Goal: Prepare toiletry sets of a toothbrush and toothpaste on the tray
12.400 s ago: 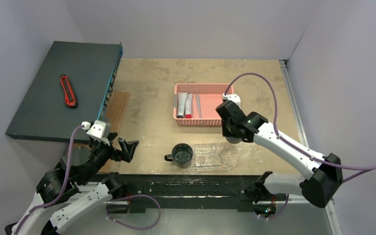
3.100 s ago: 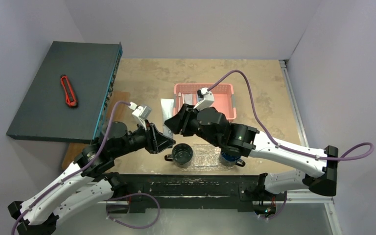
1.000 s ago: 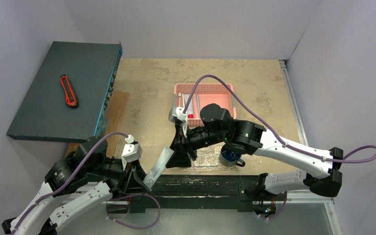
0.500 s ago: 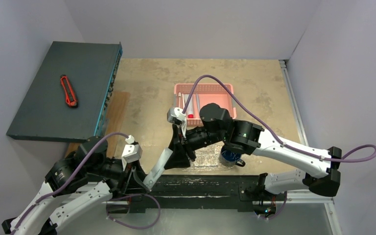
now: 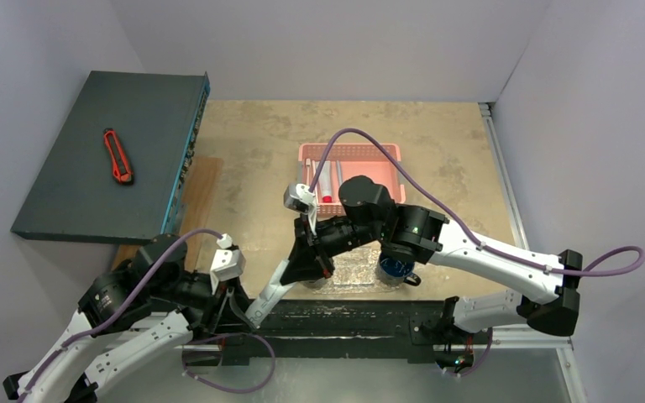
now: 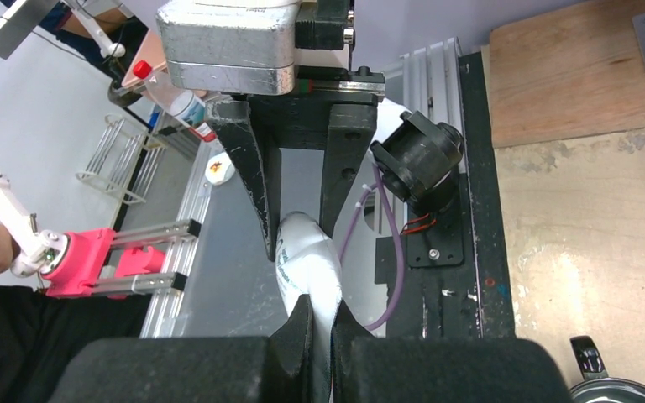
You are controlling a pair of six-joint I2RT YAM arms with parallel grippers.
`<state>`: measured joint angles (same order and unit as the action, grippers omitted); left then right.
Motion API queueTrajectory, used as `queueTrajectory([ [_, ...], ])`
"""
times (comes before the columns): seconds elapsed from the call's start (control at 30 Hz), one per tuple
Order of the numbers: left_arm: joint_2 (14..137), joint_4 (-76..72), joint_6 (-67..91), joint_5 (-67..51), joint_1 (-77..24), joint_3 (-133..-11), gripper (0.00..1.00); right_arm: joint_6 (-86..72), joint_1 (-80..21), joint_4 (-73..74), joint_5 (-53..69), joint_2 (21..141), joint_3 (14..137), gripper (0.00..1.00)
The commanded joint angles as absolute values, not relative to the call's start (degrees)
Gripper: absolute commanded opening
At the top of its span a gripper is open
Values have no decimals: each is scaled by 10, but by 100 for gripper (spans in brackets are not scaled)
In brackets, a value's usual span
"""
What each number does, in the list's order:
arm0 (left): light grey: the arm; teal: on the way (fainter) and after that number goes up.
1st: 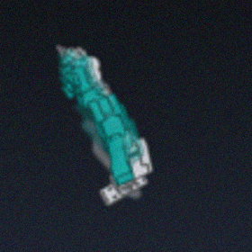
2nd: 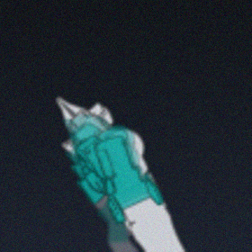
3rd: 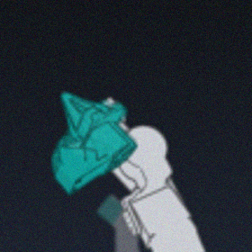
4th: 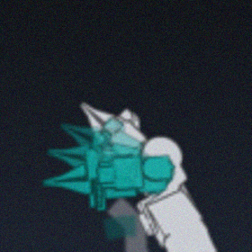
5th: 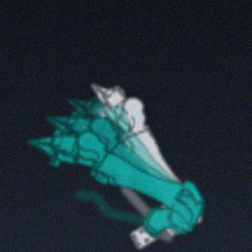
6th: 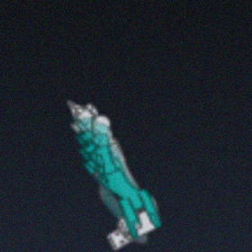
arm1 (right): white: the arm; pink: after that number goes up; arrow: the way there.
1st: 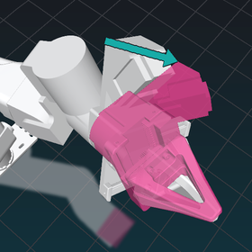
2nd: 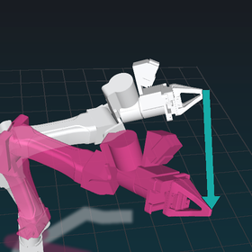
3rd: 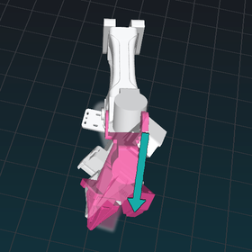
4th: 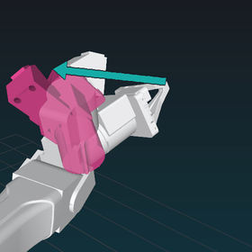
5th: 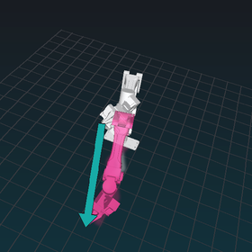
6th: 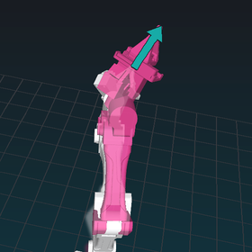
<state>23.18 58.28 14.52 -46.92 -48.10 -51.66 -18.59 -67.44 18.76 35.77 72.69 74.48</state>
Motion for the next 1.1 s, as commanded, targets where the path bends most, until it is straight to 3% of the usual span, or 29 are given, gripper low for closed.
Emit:
queueTrajectory([
  [0.0,243,548,148,-469,-482,-525,40,-169,-677,164,364,721,735,0],
  [0.13,248,541,152,-450,-481,-531,63,-174,-677,163,353,719,731,0],
  [0.2,252,531,156,-439,-482,-533,68,-179,-677,155,349,717,726,0],
  [0.53,280,461,185,-417,-481,-522,70,-215,-677,124,330,706,711,0],
  [0.6,286,448,188,-421,-481,-520,66,-221,-677,117,328,702,707,0],
  [0.67,290,437,191,-426,-481,-517,54,-225,-677,115,325,696,704,0],
  [0.87,298,427,191,-437,-481,-513,2,-231,-677,111,316,684,694,0],
  [0.97,298,428,192,-435,-482,-514,0,-233,-677,110,316,682,691,0],
  [1.07,296,433,192,-425,-481,-520,22,-231,-677,117,313,682,690,0],
])
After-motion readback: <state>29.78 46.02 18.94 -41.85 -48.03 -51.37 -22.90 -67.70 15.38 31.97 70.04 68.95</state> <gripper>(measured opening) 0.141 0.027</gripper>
